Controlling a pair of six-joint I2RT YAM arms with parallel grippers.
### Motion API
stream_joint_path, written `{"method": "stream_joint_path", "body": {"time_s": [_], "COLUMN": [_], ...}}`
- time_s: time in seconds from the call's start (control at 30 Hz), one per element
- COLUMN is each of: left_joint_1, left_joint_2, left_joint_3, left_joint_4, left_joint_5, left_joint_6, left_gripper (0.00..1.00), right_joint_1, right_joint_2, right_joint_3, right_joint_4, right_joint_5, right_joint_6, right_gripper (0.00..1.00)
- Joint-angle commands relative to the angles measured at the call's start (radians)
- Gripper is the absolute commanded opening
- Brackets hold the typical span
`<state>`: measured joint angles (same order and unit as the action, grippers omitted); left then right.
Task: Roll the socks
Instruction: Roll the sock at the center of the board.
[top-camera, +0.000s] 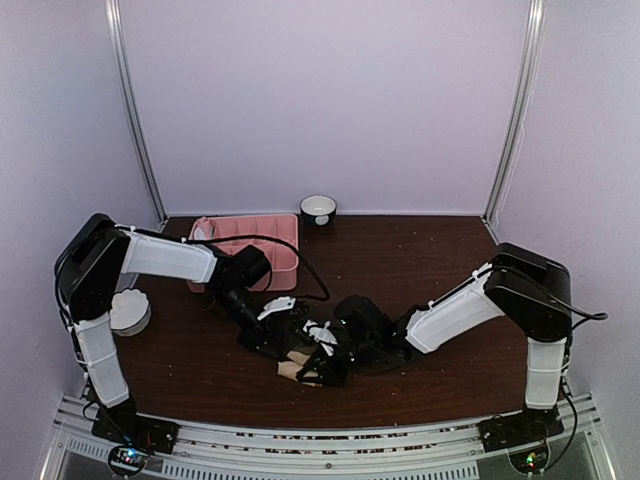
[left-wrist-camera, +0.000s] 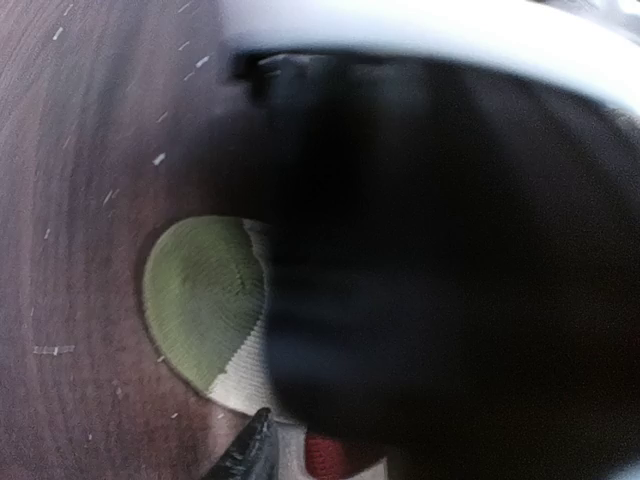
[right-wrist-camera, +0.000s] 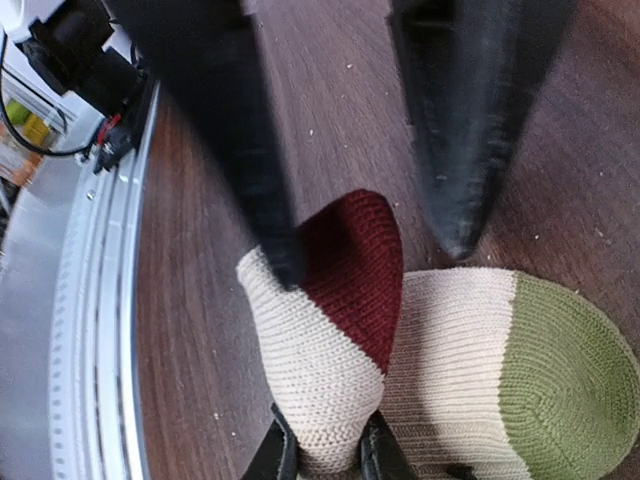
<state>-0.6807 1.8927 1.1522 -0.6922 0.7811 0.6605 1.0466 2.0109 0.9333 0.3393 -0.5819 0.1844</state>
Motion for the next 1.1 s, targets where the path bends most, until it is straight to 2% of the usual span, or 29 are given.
{"method": "stream_joint_path", "body": {"time_s": [0.0,0.27,0.33,0.4,0.47,0.7,0.8,0.9,1.07], "left_joint_1": [-0.014,0.002,-0.027,-0.084,-0.12,-0.123,-0.124,-0.124,-0.125], "left_joint_2": [-0.06,-0.114,-0.102,-0.078,-0.056,-0.037,-0.016,0.003,0.029], "left_joint_3": [-0.03,0.004,0.026,0.019,-0.013,-0.061,-0.049,-0.042,-0.039], "left_joint_4": [0.006,-0.042,-0.107,-0.137,-0.086,0.165,0.187,0.183,0.139], "left_joint_5": [0.089,0.115,0.123,0.067,0.019,-0.139,-0.18,-0.188,-0.214], "left_joint_6": [0.063,0.091,0.147,0.185,0.164,0.018,-0.003,-0.005,0.022], "left_gripper": [0.44,0.49,0.52,0.52,0.52,0.51,0.47,0.41,0.42], "right_joint_1": [-0.034,-0.044,-0.049,-0.055,-0.062,-0.065,-0.065,-0.067,-0.074], "right_joint_2": [0.183,0.223,0.223,0.223,0.224,0.223,0.211,0.202,0.202], "right_joint_3": [-0.109,-0.116,-0.112,-0.107,-0.108,-0.119,-0.132,-0.142,-0.153], "right_joint_4": [-0.256,-0.276,-0.28,-0.283,-0.278,-0.245,-0.23,-0.22,-0.201], "right_joint_5": [0.018,0.024,0.023,0.018,0.012,-0.02,-0.024,-0.027,-0.045], "right_joint_6": [0.109,0.097,0.096,0.095,0.099,0.116,0.118,0.118,0.116], "right_gripper": [0.0,0.0,0.0,0.0,0.0,0.03,0.08,0.08,0.08]}}
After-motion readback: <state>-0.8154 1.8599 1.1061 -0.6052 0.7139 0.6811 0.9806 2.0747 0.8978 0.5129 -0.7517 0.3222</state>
